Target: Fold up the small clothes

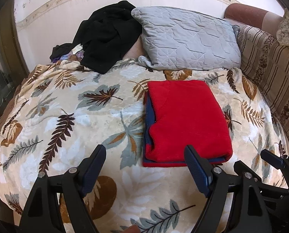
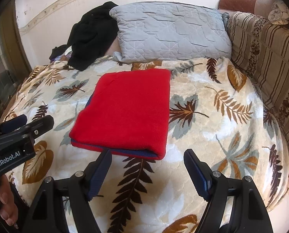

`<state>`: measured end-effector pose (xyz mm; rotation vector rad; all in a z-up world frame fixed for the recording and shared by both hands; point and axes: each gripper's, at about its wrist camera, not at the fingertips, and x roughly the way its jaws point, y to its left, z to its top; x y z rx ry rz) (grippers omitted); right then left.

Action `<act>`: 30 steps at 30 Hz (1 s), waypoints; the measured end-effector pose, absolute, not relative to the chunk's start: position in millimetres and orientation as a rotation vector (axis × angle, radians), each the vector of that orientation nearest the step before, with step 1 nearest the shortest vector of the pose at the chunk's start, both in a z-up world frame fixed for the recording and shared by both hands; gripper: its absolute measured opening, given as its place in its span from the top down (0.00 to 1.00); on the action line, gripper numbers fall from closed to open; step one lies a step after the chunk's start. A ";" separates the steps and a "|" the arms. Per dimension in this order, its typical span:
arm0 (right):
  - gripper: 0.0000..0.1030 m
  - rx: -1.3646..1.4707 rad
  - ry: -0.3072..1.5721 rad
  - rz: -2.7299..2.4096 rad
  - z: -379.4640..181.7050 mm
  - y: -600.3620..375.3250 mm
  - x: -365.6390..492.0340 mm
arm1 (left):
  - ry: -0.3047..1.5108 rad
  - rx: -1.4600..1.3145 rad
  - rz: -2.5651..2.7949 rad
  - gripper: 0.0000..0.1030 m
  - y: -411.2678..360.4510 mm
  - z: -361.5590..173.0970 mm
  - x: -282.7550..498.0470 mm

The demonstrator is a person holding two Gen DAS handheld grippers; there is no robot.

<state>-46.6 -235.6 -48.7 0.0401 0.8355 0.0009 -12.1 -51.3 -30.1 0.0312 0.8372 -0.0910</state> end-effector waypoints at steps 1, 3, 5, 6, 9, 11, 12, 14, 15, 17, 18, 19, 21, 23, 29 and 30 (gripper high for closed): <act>0.22 0.041 0.836 0.001 -48.4 -236.0 -46.7 | 0.838 0.030 -0.092 0.20 -51.8 -30.0 -12.0; 0.22 0.041 0.833 -0.001 -47.4 -236.6 -47.3 | 0.837 0.032 -0.093 0.19 -53.0 -29.5 -12.0; 0.22 0.042 0.836 0.001 -47.1 -237.1 -46.6 | 0.838 0.031 -0.093 0.19 -52.9 -29.3 -10.9; 0.22 0.042 0.834 0.000 -47.1 -236.7 -47.3 | 0.838 0.031 -0.094 0.19 -52.8 -29.3 -11.0; 0.22 0.040 0.838 -0.001 -47.4 -237.2 -46.5 | 0.840 0.032 -0.098 0.19 -54.6 -29.3 -10.0; 0.22 0.039 0.841 0.000 -48.0 -237.4 -46.2 | 0.842 0.034 -0.100 0.19 -56.4 -29.5 -9.0; 0.22 0.037 0.844 -0.001 -48.8 -237.5 -45.5 | 0.843 0.032 -0.103 0.19 -57.1 -29.7 -8.6; 0.22 0.035 0.849 -0.002 -49.8 -237.4 -44.9 | 0.845 0.033 -0.103 0.19 -58.2 -30.1 -7.7; 0.22 0.034 0.849 -0.002 -50.4 -237.8 -44.1 | 0.845 0.032 -0.104 0.19 -57.9 -30.0 -7.7; 0.22 0.033 0.849 -0.005 -50.6 -238.6 -42.5 | 0.844 0.032 -0.106 0.19 -58.7 -30.4 -6.9; 0.22 0.033 0.850 -0.006 -50.4 -238.4 -42.2 | 0.843 0.033 -0.109 0.20 -59.5 -30.5 -6.2; 0.22 0.032 0.850 -0.004 -50.7 -239.1 -40.8 | 0.843 0.034 -0.109 0.19 -59.9 -30.6 -5.8; 0.22 0.031 0.850 -0.006 -50.9 -238.9 -40.4 | 0.841 0.035 -0.111 0.20 -60.3 -30.8 -5.2; 0.22 0.032 0.853 -0.004 -51.3 -239.3 -39.0 | 0.840 0.036 -0.110 0.19 -60.8 -30.5 -4.8; 0.22 0.027 0.857 -0.002 -52.8 -238.2 -37.2 | 0.838 0.040 -0.113 0.19 -62.2 -30.8 -3.8; 0.22 0.028 0.857 -0.002 -53.0 -238.5 -36.6 | 0.838 0.040 -0.113 0.19 -62.3 -30.7 -3.8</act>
